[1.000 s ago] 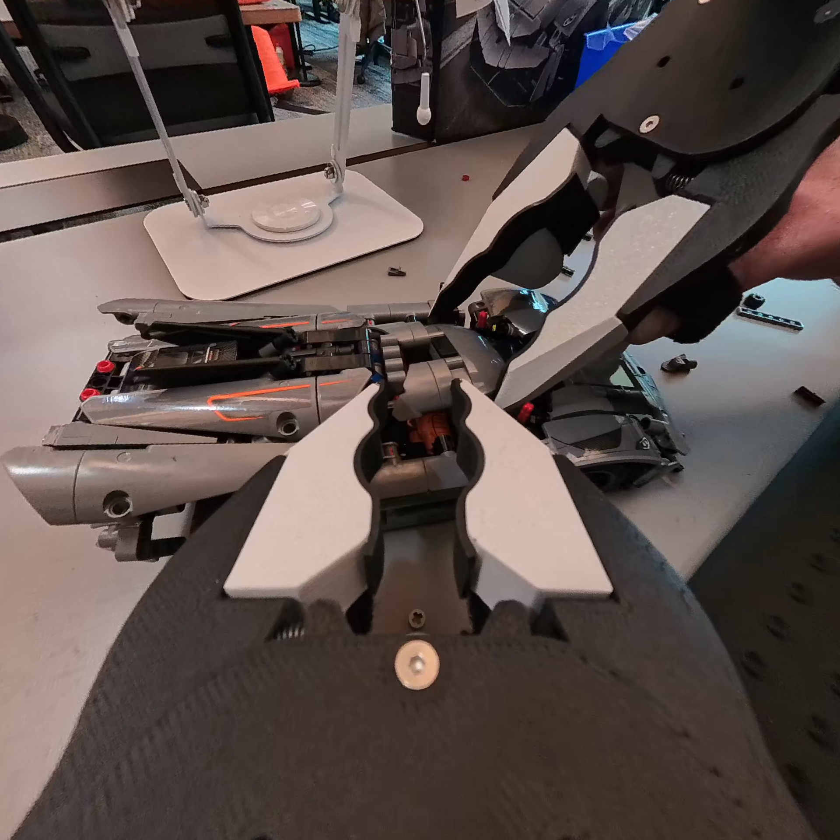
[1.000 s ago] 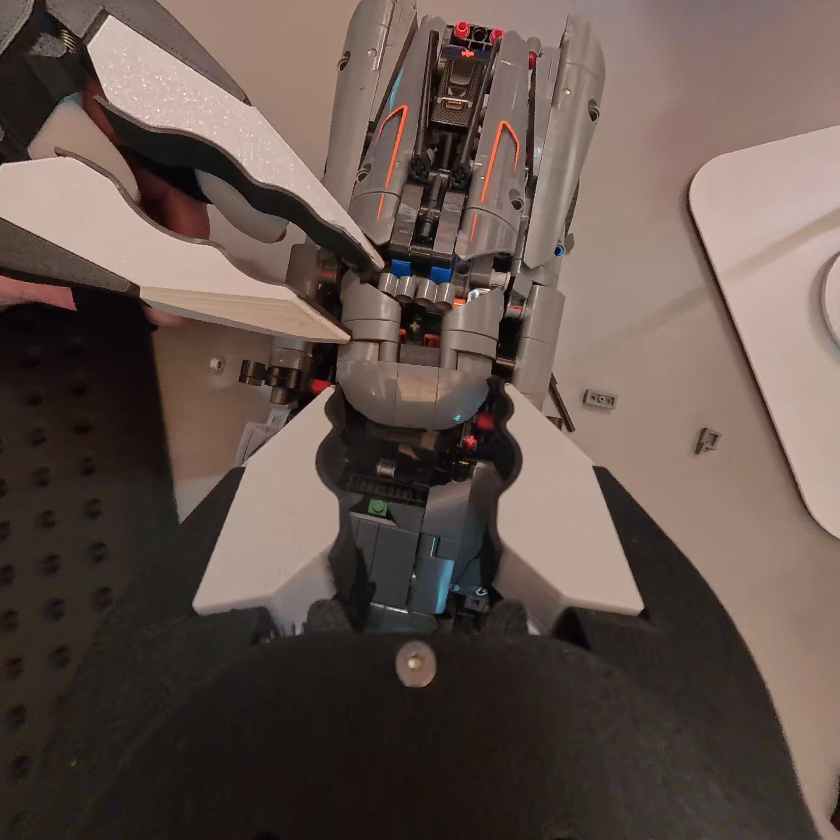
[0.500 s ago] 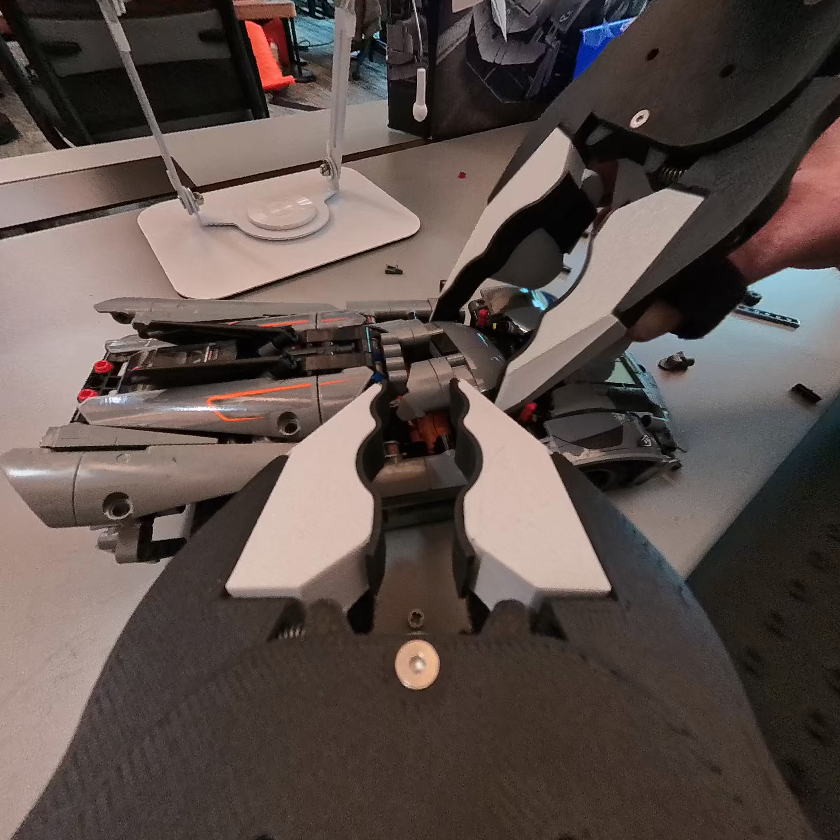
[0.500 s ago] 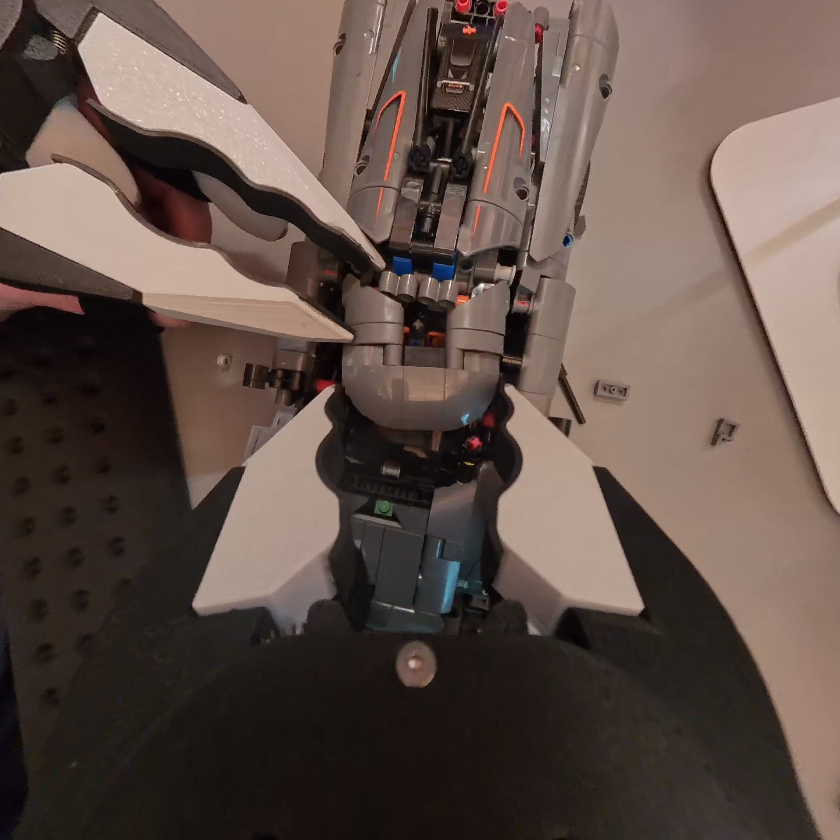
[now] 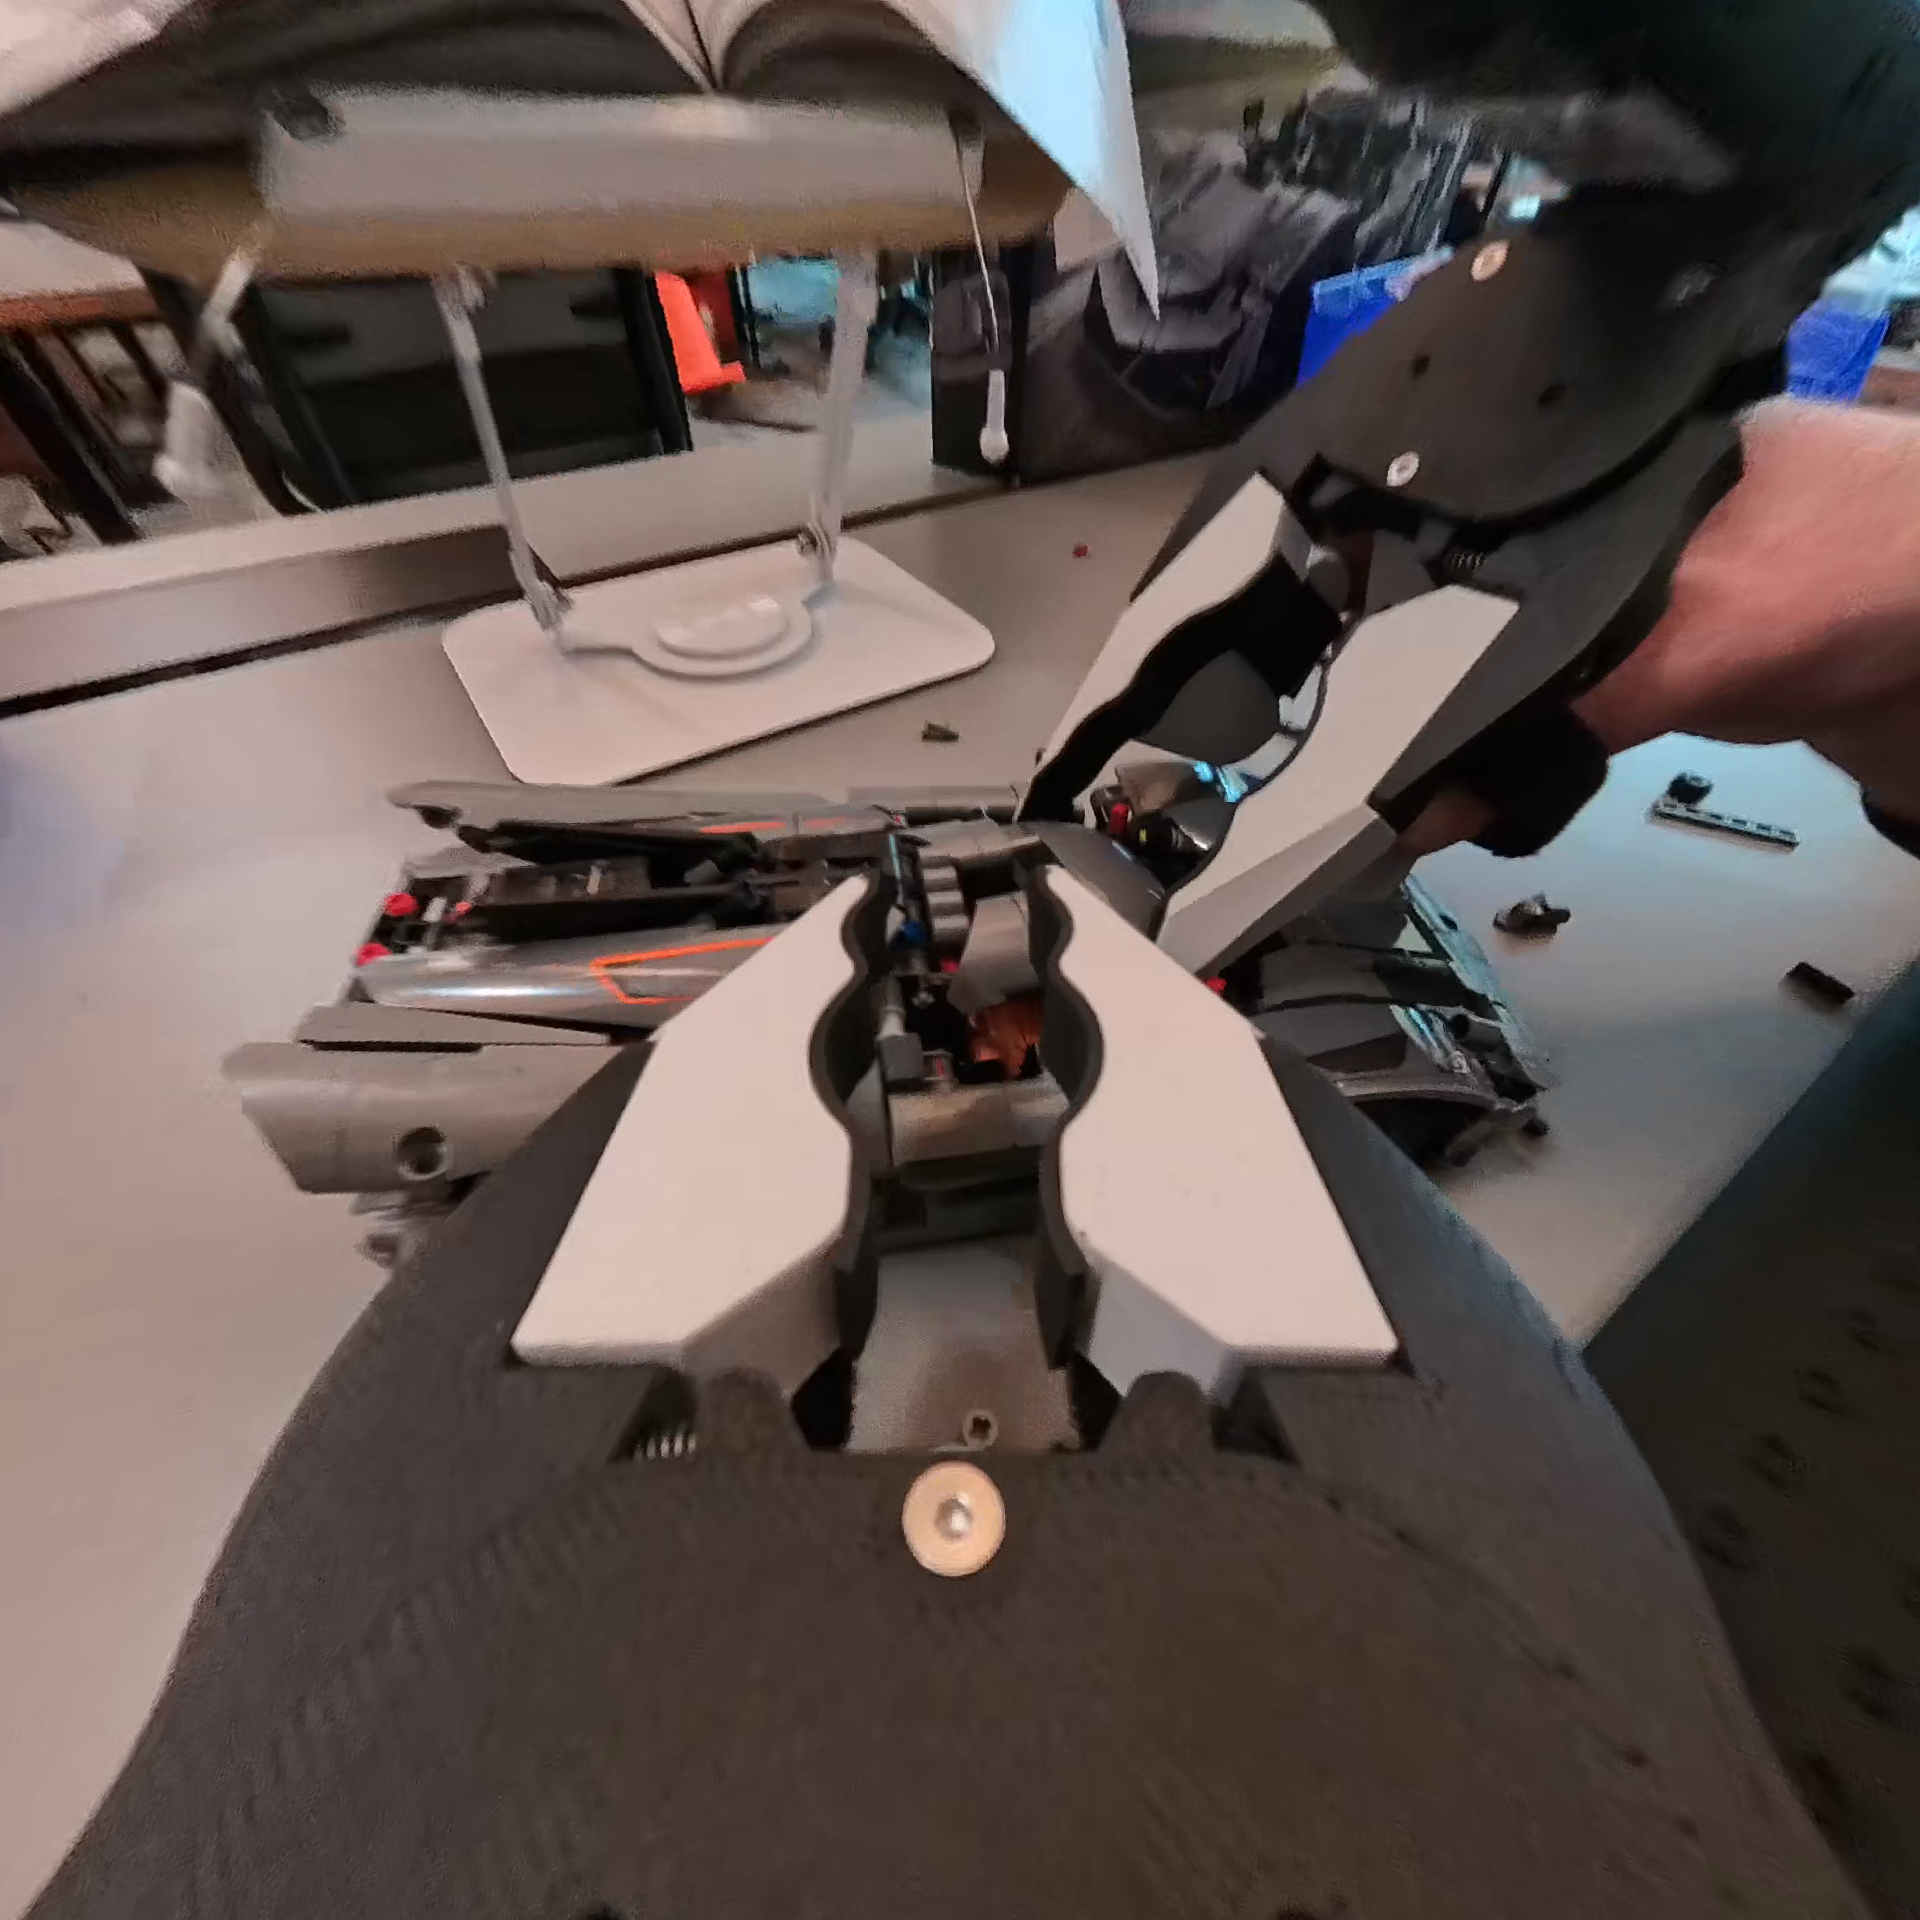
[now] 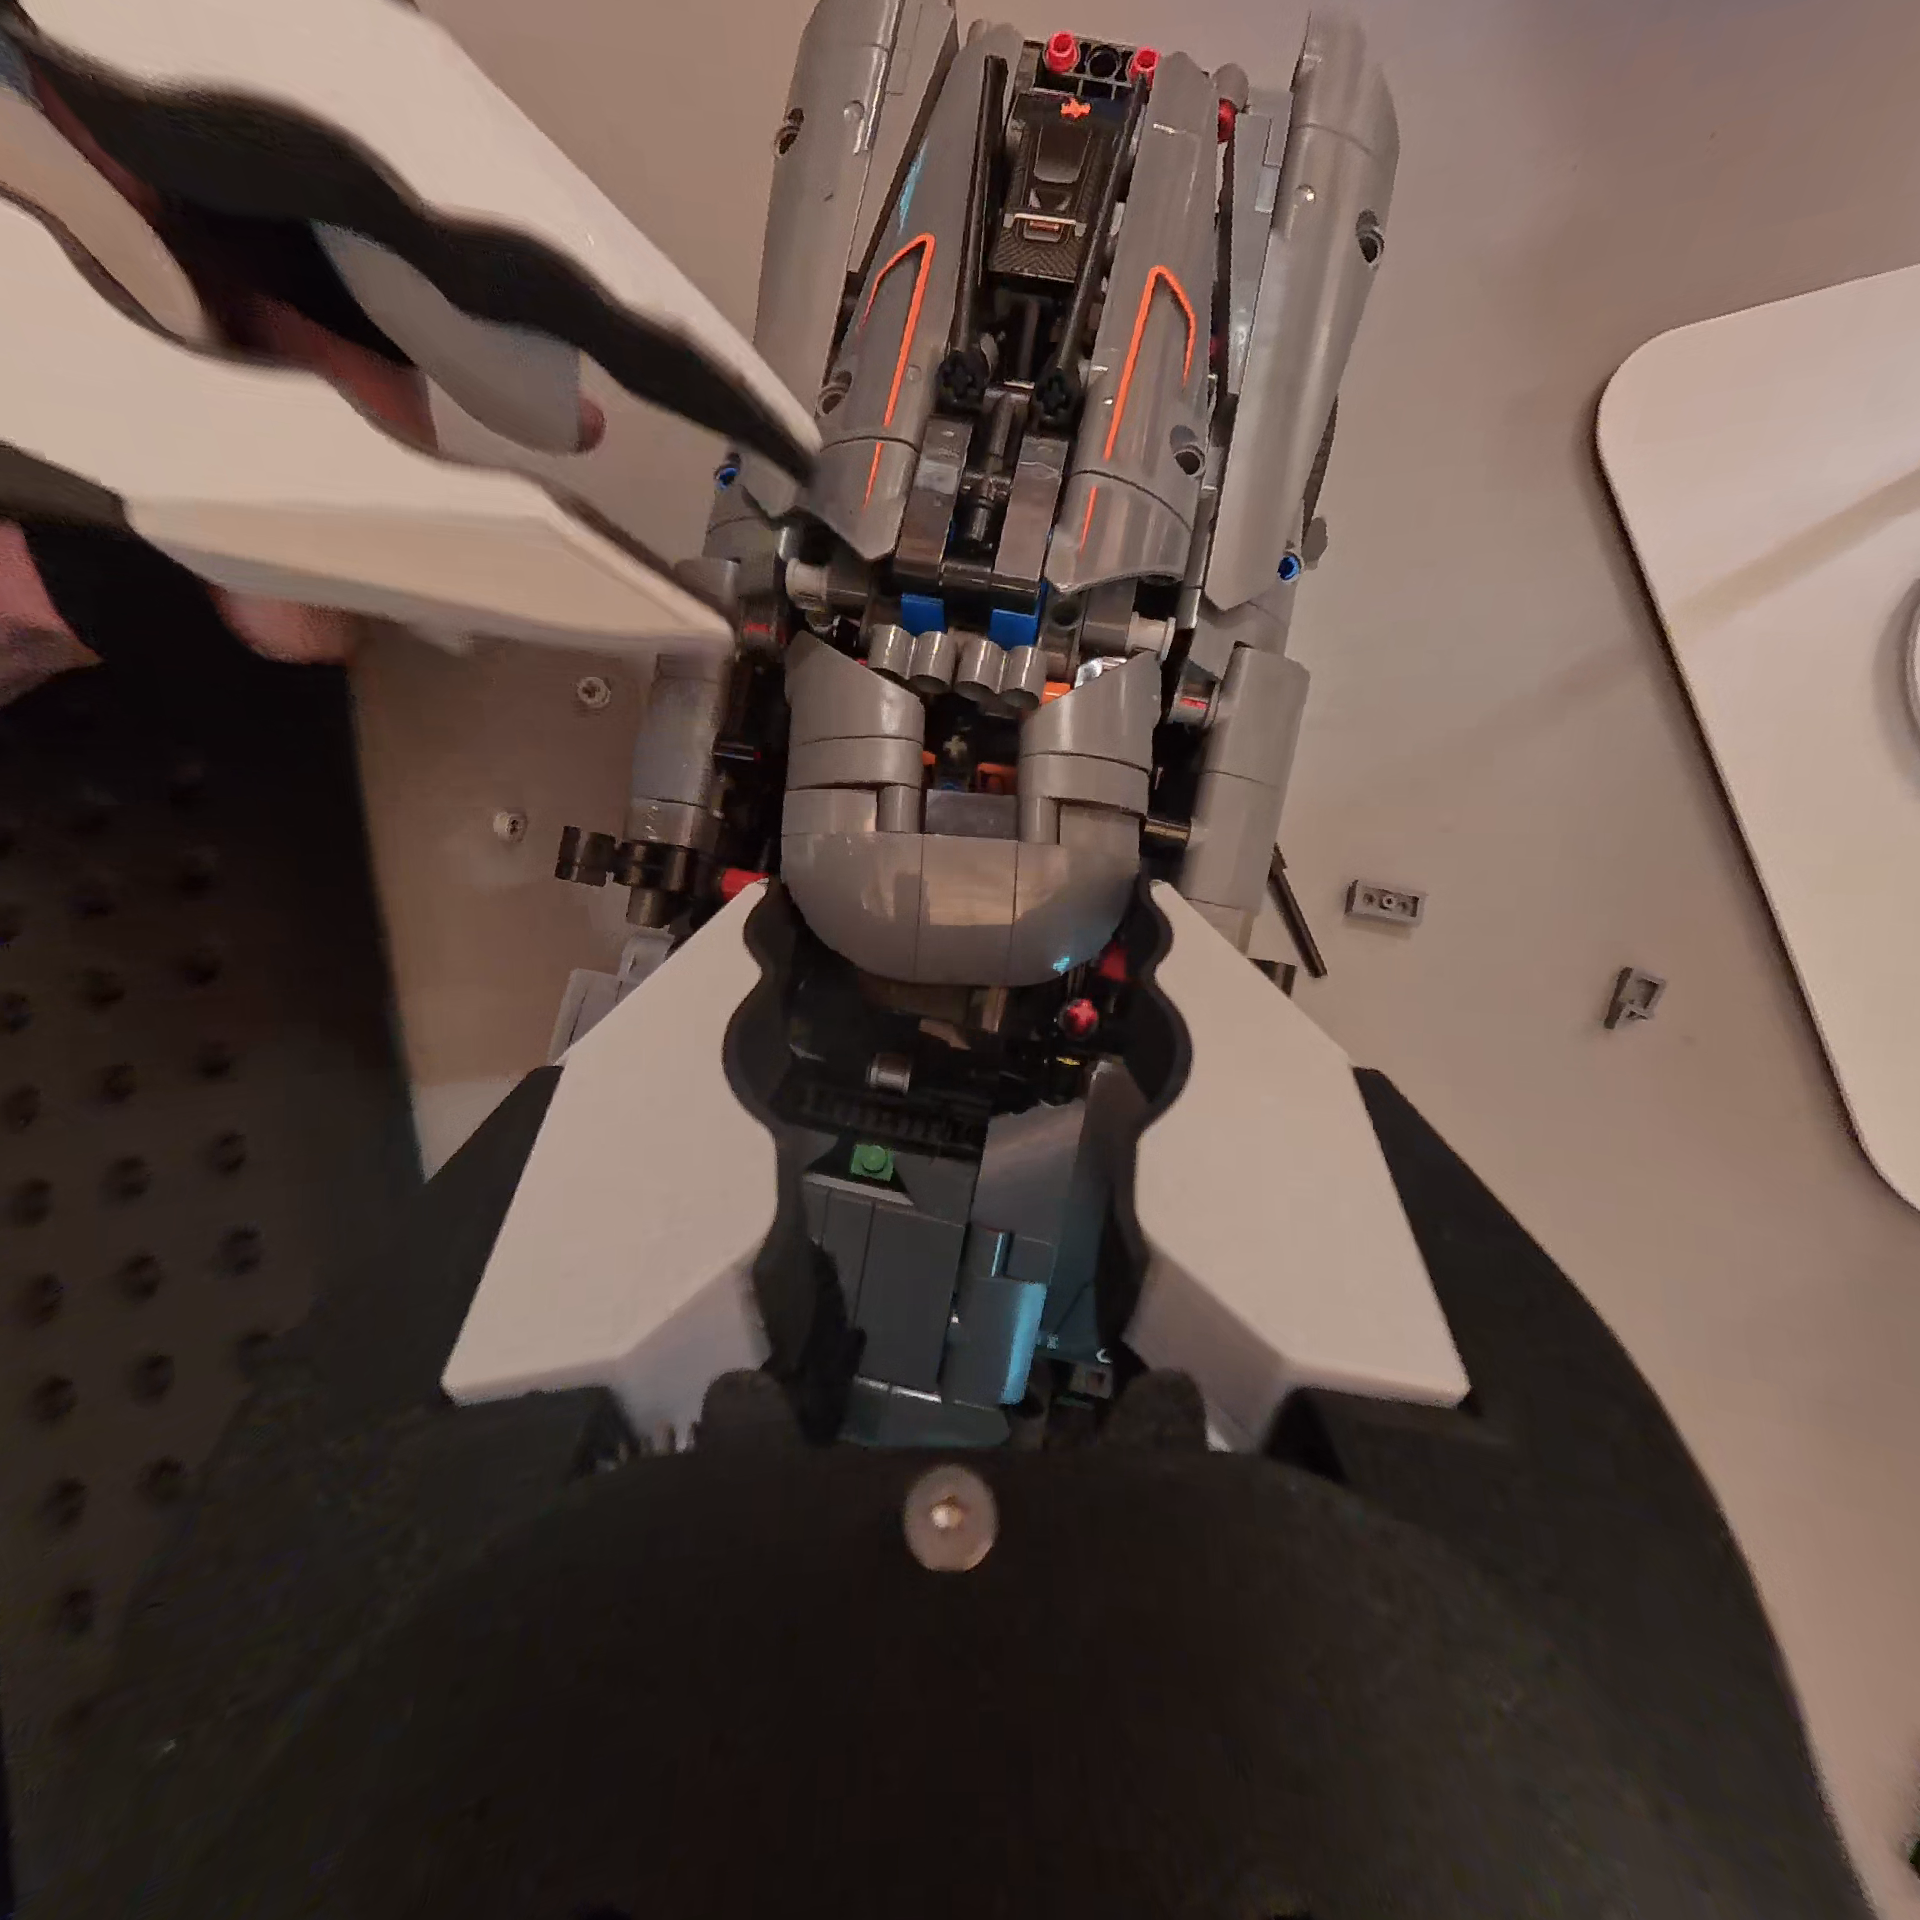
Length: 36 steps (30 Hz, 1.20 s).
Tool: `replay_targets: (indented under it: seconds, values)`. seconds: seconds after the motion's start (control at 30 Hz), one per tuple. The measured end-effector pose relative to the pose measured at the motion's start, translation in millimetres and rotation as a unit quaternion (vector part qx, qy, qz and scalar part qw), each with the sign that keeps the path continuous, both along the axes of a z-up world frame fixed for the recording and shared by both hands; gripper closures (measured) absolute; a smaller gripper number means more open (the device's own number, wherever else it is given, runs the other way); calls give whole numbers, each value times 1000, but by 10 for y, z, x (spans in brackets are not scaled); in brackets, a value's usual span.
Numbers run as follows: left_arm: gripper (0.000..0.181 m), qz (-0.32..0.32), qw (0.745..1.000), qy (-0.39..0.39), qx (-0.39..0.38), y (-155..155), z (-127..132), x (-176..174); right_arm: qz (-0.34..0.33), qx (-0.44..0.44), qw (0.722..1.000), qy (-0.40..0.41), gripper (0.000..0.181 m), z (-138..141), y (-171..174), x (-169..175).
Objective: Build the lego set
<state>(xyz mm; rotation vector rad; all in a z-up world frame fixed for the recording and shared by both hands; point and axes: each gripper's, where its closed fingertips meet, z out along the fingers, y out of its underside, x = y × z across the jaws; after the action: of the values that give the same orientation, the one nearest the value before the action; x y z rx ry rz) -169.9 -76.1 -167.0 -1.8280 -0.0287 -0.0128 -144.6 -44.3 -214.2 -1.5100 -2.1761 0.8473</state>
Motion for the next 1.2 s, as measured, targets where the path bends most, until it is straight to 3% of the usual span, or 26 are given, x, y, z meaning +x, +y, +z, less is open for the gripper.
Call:
replay_targets:
  seconds: [0.2,0.33,0.5,0.8,0.9,1.2]
  values:
    - [149,33,999,10,21,-176,172,-380,-4,28,999,27,118,22,19,22]
    - [132,48,998,5,-28,-208,70,-772,-3,42,998,43,118,45,29,49]
    - [131,54,998,5,-12,-184,133,-1101,0,69,995,74,118,127,13,53]
    - [129,19,995,-84,-46,-65,-264,-1166,-7,56,996,65,118,63,29,33]
    - [138,0,992,-125,-36,-56,-259,-1129,-10,51,997,61,118,51,27,10]
    - [147,-30,989,-139,-42,-45,-269,-979,-13,25,999,22,115,0,-16,40]
